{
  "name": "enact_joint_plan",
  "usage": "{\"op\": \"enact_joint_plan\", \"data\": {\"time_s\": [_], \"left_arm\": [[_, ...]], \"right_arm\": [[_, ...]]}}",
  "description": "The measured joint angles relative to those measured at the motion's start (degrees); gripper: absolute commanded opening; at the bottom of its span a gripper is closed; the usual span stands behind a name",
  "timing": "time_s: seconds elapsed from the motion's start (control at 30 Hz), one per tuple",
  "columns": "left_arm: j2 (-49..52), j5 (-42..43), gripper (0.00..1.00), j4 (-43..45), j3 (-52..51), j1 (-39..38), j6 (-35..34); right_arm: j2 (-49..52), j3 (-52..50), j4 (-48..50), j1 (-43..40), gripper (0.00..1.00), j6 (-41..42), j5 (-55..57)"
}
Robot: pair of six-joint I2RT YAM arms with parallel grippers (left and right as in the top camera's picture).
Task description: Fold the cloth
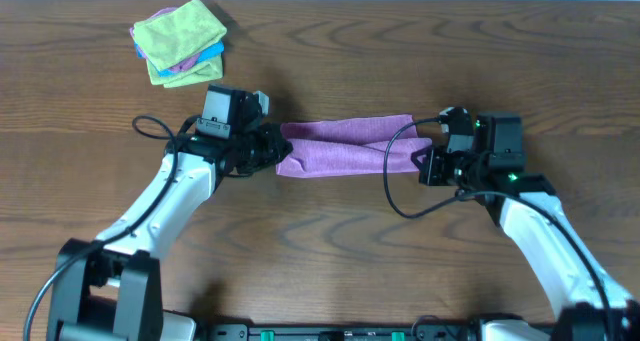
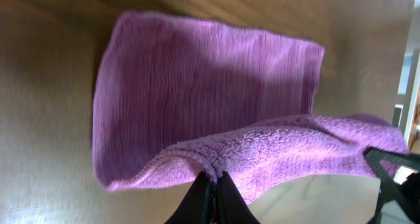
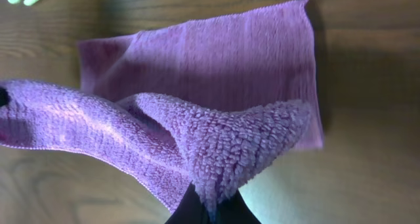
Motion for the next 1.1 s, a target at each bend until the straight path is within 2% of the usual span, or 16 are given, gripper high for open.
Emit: {"op": "enact_joint_plan", "data": {"time_s": [0.27,0.43,0.97,1.1], "left_arm": [[7.1,-1.2,0.06,10.7,0.0,0.0,-2.4],[9.5,-2.5,0.06,13.6,0.0,0.0,-2.9],[9.9,-9.1,0.06,14.7,0.0,0.0,-3.1],[9.9,-10.3,0.06,14.7,0.0,0.0,-3.2]], "right_arm": [[8.1,0.0,10.5,0.0,0.01,0.4,0.3],[12.7,0.0,15.5,0.0,0.01,0.4,0.6],[17.6,0.0,21.7,2.9,0.02,0.6,4.3],[17.6,0.0,23.3,3.4,0.08,0.7,7.1]]}}
